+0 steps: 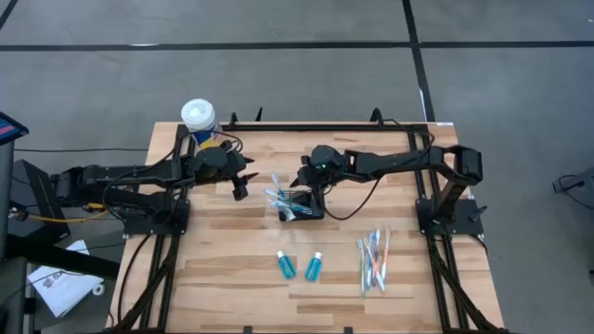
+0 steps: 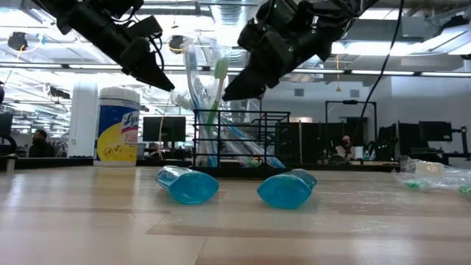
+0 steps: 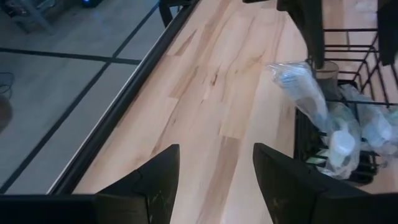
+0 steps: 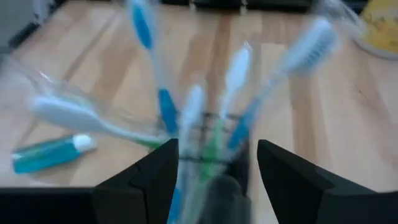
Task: Pick & Place toothbrushing station
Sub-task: Adjust toothbrushes inside the mesh
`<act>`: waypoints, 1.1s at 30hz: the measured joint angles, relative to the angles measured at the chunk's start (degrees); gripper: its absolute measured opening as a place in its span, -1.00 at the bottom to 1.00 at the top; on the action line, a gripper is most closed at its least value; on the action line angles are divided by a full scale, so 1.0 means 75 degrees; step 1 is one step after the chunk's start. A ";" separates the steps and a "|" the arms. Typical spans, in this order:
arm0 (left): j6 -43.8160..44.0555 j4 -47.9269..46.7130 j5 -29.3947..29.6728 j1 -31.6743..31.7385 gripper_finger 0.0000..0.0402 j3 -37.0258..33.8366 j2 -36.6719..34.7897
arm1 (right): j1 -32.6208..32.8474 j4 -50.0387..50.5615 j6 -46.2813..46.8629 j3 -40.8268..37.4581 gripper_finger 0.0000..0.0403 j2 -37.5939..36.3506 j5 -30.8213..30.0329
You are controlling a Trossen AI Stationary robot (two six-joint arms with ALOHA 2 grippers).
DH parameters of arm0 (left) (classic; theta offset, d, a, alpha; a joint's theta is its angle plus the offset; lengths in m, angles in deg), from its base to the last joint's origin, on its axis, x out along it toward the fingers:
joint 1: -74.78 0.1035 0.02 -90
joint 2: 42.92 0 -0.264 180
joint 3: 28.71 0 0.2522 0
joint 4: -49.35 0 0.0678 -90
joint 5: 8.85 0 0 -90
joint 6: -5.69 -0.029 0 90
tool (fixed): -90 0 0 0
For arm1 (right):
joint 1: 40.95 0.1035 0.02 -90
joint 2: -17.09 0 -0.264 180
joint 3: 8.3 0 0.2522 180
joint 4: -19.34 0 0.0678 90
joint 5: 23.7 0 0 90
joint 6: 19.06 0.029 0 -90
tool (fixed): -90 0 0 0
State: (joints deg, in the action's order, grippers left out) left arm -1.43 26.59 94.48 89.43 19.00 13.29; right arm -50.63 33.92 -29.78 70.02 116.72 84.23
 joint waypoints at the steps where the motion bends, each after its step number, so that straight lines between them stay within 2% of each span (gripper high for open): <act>1: -0.0009 0.0000 -0.0034 0.0001 -0.02 0.0000 0.0000 | 0.0021 -0.0037 0.0065 0.0000 0.03 0.0000 0.0061; 4: 0.0008 0.0000 -0.0050 0.0000 -0.02 0.0000 0.0000 | 0.0061 -0.0029 0.0396 0.0000 0.02 0.0030 0.0590; 6: 0.0008 0.0000 -0.0123 0.0000 -0.02 0.0000 0.0000 | 0.0159 -0.0436 0.0600 0.0037 0.01 0.0378 0.0824; 8: -0.0014 0.0000 -0.0161 0.0000 -0.02 0.0000 0.0000 | 0.0199 -0.0288 0.0777 -0.0020 0.00 0.0596 0.0821; 15: -0.0038 0.0003 -0.0246 0.0005 -0.02 0.0003 0.0003 | 0.0247 -0.0235 0.0762 0.0822 0.00 0.1386 0.0914; 19: -0.0043 0.0003 -0.0349 -0.0020 -0.02 0.0003 0.0003 | 0.0246 0.0291 0.0542 0.1181 -0.02 0.1402 0.0850; 23: -0.0042 -0.0021 -0.0350 -0.0020 -0.02 0.0003 0.0003 | 0.0237 0.0278 0.0555 0.1283 -0.05 0.1253 0.0802; 26: -0.0042 -0.0086 -0.0350 -0.0020 -0.02 0.0003 0.0003 | 0.0237 0.0303 0.0615 0.1285 -0.13 0.1209 0.0746; 33: -0.0045 -0.0210 -0.0350 -0.0020 -0.02 0.0003 0.0003 | 0.0240 0.0632 0.0474 0.1285 -0.47 0.1212 0.0816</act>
State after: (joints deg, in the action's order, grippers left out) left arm -1.77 25.02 91.85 89.28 19.03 13.31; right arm -48.83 38.66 -26.22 79.66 125.82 90.35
